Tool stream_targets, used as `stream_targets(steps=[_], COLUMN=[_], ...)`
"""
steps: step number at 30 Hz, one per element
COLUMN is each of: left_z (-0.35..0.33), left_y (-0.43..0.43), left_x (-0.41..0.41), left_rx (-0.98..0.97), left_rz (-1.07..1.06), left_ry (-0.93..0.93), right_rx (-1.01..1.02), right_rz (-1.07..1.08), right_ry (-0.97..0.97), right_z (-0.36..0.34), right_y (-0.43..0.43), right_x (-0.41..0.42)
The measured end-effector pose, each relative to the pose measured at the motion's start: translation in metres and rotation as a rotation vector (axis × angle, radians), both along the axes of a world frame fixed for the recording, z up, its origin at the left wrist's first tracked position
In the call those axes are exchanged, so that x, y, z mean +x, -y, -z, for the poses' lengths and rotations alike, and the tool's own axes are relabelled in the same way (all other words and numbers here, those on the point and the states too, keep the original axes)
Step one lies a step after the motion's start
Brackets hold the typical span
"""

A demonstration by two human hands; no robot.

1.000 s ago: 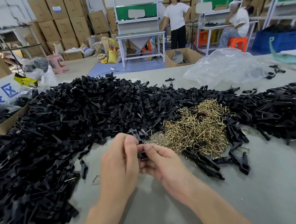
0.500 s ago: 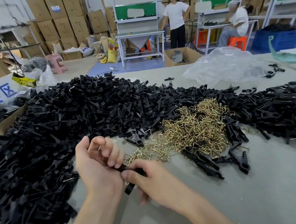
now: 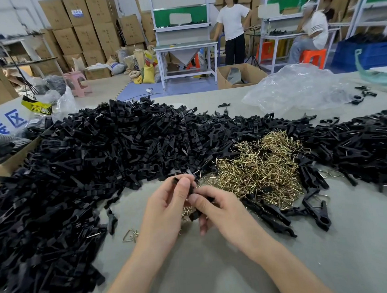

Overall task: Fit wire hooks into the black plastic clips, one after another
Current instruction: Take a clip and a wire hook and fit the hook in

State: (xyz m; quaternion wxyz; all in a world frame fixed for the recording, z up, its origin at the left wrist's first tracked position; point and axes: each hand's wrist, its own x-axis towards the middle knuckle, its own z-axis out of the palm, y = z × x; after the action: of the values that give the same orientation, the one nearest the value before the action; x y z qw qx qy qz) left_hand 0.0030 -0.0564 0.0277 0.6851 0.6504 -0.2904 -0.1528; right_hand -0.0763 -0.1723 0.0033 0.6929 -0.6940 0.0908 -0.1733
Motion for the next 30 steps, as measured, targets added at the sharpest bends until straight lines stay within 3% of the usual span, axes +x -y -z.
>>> stream_targets(steps=[5,12,18,23,30], left_z=[0.0,0.008,0.01,0.018,0.013], left_y=[-0.003,-0.002,-0.007,-0.006,-0.004], left_x=[0.007,0.009,0.009,0.01,0.007], left_rx=[-0.084,-0.032,0.143,0.345,0.145], left_rz=[-0.153,-0.017,-0.129,-0.045,-0.156], left_ry=[-0.061,-0.105,0.233,0.353,0.227], right_rx=[0.007,0.098,-0.043,0.035,0.002], right_rz=[0.046,0.079,0.108,0.141,0.166], right_ry=[-0.01,0.018,-0.047,0.024,0.036], right_z=[0.002,-0.003,-0.002,-0.002,-0.005], right_y=[0.006,0.017,0.016,0.018,0.019], right_x=[0.0,-0.003,-0.003,-0.003,-0.004])
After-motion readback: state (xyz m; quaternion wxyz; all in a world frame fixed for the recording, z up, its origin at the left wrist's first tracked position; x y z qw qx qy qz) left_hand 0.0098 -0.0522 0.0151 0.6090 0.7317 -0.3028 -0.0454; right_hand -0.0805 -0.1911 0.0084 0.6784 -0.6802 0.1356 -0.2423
